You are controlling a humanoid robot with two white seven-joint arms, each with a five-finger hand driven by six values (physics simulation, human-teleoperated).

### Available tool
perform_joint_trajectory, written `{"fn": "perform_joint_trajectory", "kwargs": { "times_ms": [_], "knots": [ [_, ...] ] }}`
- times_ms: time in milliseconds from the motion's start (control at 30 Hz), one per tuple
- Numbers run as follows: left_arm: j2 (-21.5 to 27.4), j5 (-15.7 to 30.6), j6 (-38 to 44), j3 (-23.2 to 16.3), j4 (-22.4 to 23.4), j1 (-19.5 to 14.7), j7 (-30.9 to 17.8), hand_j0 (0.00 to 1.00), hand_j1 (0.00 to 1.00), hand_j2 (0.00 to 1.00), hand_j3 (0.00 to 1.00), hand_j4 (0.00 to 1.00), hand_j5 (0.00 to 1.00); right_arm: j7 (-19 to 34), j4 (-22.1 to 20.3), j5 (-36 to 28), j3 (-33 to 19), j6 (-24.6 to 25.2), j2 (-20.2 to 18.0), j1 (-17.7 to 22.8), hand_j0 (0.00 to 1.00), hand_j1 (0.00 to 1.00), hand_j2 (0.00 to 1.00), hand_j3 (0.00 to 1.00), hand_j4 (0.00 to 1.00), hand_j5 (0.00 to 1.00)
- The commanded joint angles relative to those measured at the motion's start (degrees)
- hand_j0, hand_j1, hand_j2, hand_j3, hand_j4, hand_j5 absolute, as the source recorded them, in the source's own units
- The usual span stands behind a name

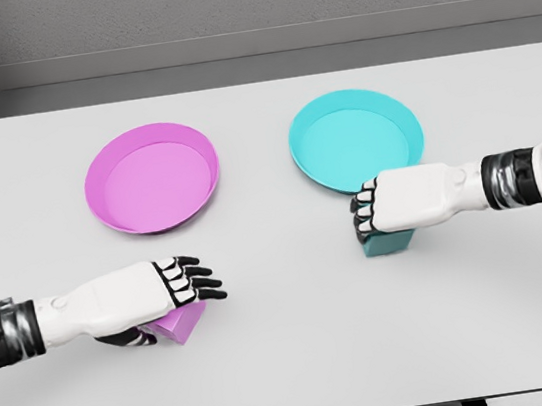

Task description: Place the blocks in the corresponding plates according to their colors

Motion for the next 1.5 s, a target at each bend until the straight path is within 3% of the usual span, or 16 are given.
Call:
{"fn": "perform_joint_trajectory", "kwargs": {
  "times_ms": [0, 33, 200, 700, 900, 1467],
  "knots": [
    [0.0, 0.3, 0.1, -0.1, 0.0, 0.0, -1.1, 0.82, 0.82, 0.82, 0.82, 0.82, 0.82, 0.0, -0.4, -0.4, -0.4, 0.1, -0.1, 0.0, 0.63, 0.63, 0.63, 0.63, 0.63, 0.63],
    [0.0, 0.3, 0.1, -0.1, 0.0, 0.0, -1.6, 0.73, 0.73, 0.73, 0.73, 0.73, 0.73, 0.0, -0.4, -0.5, -1.2, 0.1, -0.1, 0.0, 0.63, 0.63, 0.63, 0.63, 0.63, 0.63],
    [0.3, 0.6, 0.1, 0.4, 0.0, -0.2, -2.8, 0.55, 0.55, 0.55, 0.55, 0.55, 0.55, -0.1, -1.7, -0.9, -2.1, 0.1, -0.4, 0.0, 0.61, 0.61, 0.61, 0.61, 0.61, 0.61],
    [0.7, 1.3, 0.1, 0.4, -0.1, -3.8, -2.7, 0.55, 0.55, 0.55, 0.55, 0.55, 0.55, -0.1, -1.0, -0.9, -7.1, 0.1, 0.0, -0.1, 0.6, 0.6, 0.6, 0.6, 0.6, 0.6],
    [0.1, 1.3, 0.1, 0.4, 0.6, -6.4, -2.7, 0.56, 0.56, 0.56, 0.56, 0.56, 0.56, -0.1, 3.7, -0.8, -7.6, 0.1, 2.1, -1.8, 0.6, 0.6, 0.6, 0.6, 0.6, 0.6],
    [-3.5, 1.0, 0.1, 0.1, 4.7, -12.0, -2.7, 0.56, 0.56, 0.56, 0.56, 0.56, 0.56, 0.0, 10.6, -0.4, -7.6, 0.1, 6.6, -5.7, 0.6, 0.6, 0.6, 0.6, 0.6, 0.6]
  ]
}}
